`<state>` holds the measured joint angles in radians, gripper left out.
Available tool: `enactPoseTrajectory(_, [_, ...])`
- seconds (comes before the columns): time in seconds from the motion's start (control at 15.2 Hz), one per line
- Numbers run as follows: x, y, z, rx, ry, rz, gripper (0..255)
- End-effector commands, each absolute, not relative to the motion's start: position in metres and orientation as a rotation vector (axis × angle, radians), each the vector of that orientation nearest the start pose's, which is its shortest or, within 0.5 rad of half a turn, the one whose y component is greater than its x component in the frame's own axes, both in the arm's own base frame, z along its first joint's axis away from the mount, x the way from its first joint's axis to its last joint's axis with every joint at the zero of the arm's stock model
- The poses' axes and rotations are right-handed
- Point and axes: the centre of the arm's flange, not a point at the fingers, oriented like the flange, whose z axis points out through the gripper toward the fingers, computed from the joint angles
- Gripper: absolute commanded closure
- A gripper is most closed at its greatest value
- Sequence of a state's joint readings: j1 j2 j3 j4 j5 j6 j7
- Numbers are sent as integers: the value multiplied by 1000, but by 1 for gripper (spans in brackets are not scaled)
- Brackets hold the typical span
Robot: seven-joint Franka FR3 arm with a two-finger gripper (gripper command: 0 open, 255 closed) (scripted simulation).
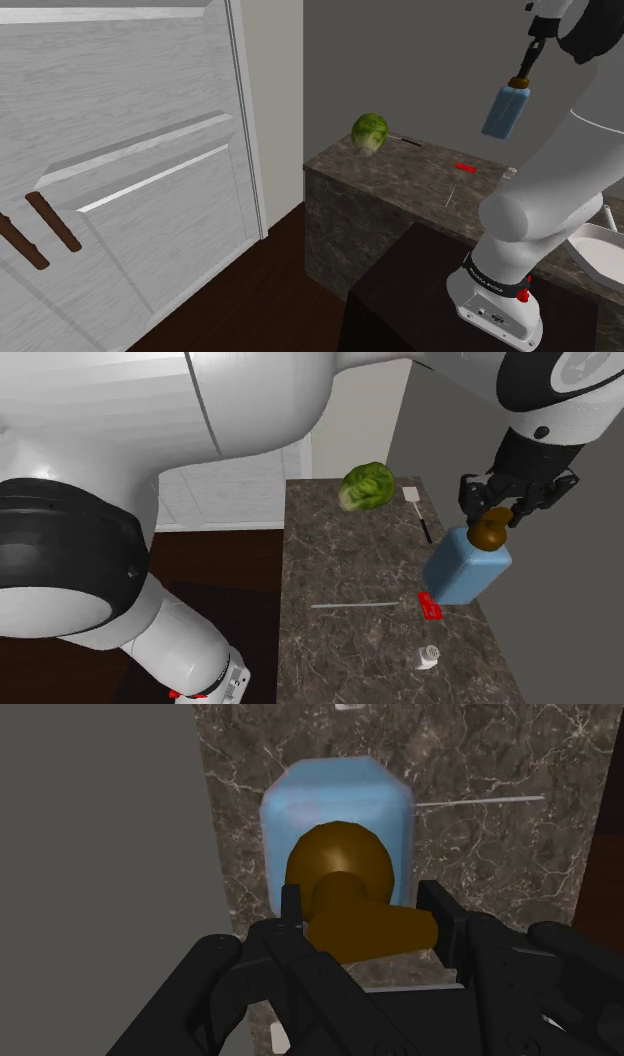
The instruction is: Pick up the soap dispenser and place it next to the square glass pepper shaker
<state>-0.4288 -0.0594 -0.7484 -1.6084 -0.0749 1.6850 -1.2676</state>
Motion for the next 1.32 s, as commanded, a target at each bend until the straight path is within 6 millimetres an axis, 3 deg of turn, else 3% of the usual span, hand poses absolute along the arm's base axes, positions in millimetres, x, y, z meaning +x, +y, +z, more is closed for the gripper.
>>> enactPoseTrajectory(0.0, [177, -537, 632, -3263, -154, -15, 255])
enactPoseTrajectory(0.66, [99, -640, 600, -3263, -154, -15, 255])
enactPoseTrajectory(1.25, [99, -640, 552, -3263, -154, -15, 255])
